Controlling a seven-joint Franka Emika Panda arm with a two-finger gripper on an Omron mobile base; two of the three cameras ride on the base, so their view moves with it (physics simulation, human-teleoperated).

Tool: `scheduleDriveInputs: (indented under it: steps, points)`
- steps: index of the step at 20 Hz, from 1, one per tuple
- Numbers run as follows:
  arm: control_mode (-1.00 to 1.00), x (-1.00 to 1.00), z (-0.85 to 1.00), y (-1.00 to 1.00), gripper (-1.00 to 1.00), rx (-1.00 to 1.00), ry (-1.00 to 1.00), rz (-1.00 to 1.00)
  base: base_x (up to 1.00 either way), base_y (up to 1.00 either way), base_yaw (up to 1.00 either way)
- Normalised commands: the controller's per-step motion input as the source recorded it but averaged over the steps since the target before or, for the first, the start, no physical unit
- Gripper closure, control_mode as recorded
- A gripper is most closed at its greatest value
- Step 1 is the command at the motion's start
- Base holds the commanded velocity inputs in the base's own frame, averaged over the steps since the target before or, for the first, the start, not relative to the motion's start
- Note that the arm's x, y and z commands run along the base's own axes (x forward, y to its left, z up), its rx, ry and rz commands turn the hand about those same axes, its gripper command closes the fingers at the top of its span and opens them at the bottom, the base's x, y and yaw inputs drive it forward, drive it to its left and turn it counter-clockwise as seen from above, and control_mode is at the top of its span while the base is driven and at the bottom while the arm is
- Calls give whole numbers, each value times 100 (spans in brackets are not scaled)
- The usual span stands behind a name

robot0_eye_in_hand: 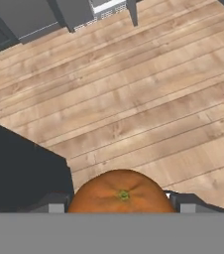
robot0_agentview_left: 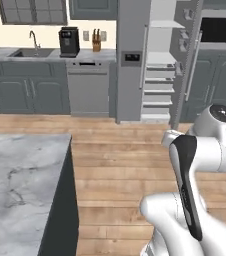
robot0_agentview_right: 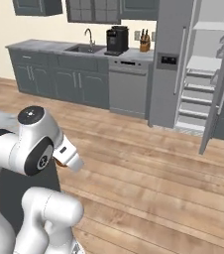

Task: Place the cold items (onion and tangerine) from the fridge in one tupperware on the dining counter. Place the warm items (hot dog and kebab skewer) in the stove area in another tupperware.

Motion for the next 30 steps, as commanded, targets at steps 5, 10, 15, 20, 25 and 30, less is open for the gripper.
scheduleDriveInputs:
  steps: [5, 10, 15, 20, 25, 30]
  points:
    - [100, 0, 0, 0, 100, 0, 0, 0, -100, 43, 0]
    - [100, 0, 0, 0, 100, 0, 0, 0, -100, 32, 0]
    - [100, 0, 0, 0, 100, 0, 0, 0, -100, 64, 0]
    - [100, 0, 0, 0, 100, 0, 0, 0, -100, 90, 0]
    - [100, 0, 0, 0, 100, 0, 0, 0, -100, 94, 0]
    - [100, 0, 0, 0, 100, 0, 0, 0, -100, 97, 0]
